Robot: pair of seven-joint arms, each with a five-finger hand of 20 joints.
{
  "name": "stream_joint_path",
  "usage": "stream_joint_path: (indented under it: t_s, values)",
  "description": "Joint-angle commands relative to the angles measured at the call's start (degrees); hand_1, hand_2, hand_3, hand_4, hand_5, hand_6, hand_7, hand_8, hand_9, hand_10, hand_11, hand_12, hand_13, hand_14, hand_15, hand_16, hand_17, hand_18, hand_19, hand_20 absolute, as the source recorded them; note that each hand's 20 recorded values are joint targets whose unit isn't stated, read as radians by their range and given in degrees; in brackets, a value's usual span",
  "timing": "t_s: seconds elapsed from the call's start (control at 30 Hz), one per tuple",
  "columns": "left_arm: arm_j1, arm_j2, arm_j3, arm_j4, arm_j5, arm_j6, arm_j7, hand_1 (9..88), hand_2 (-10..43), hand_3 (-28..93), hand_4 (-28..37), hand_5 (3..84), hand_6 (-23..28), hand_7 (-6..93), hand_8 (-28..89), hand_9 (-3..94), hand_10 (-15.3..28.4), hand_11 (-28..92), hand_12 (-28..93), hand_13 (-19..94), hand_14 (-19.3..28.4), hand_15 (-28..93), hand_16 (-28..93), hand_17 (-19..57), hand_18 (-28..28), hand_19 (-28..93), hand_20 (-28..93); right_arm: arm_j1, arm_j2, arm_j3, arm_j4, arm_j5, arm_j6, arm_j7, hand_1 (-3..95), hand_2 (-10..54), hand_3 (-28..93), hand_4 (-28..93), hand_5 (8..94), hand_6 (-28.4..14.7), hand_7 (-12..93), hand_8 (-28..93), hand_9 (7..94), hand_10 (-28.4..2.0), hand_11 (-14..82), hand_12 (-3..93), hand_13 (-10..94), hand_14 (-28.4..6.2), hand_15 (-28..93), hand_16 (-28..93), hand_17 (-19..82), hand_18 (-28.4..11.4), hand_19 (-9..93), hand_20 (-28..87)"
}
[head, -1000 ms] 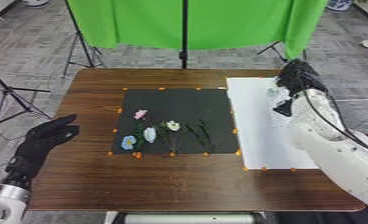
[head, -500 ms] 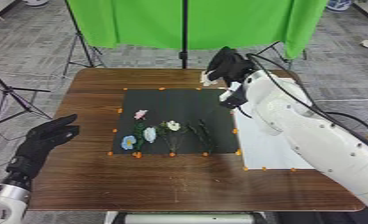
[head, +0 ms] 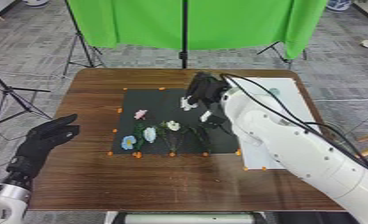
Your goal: Arrange flowers
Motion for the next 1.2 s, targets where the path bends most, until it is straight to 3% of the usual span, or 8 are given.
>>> stream_joint_path:
  t_s: [0.03, 0.6, 1.2]
  values:
    - [0.12, -0.2, 0.2, 0.3, 0.16, -0.97, -0.67, 36.3, -7.5, 65, -8.5, 43.0, 4.9, 8.6, -6, 45.6, 13.7, 15, 10, 38, 17.6, 13, -2, 5.8, 15.2, 14, 16, -0.62, 0.79, -0.3, -0.03, 0.39, -2.77, 0.72, 59.8, -9.5, 57, -16, 78.3, 0.0, 18, 7, 86.5, -9.8, 6.5, 39.1, 90, -1.7, 63, 34, 61, -15.2, 93, 57]
    - [-0.19, 0.19, 0.19, 0.46, 0.08, -1.87, -1.06, 35.9, -7.4, 65, -8.6, 42.7, 4.8, 8.5, -6, 45.3, 13.8, 15, 10, 38, 17.7, 13, -2, 5.7, 15.2, 14, 16, -2.06, 2.27, -0.09, 0.08, -0.58, -6.05, 1.82, 56.7, -9.5, 57, -15, 75.2, 0.4, 19, 7, 84.1, -11.7, 13.3, 37.4, 88, -2.5, 64, 34, 60, -15.9, 93, 57]
    - [-0.23, 0.13, 0.14, 0.45, 0.09, -1.71, -0.57, 35.4, -7.7, 65, -8.5, 42.7, 4.6, 8.3, -6, 45.2, 13.8, 15, 10, 37, 17.7, 13, -1, 5.4, 15.3, 13, 16, -1.59, 4.05, 0.81, 0.27, -2.3, -10.49, 1.39, 45.7, -9.5, 64, -17, 67.0, 1.0, 16, -2, 80.5, -13.1, 24.4, 24.1, 87, -3.4, 64, 33, 59, -16.6, 93, 57]
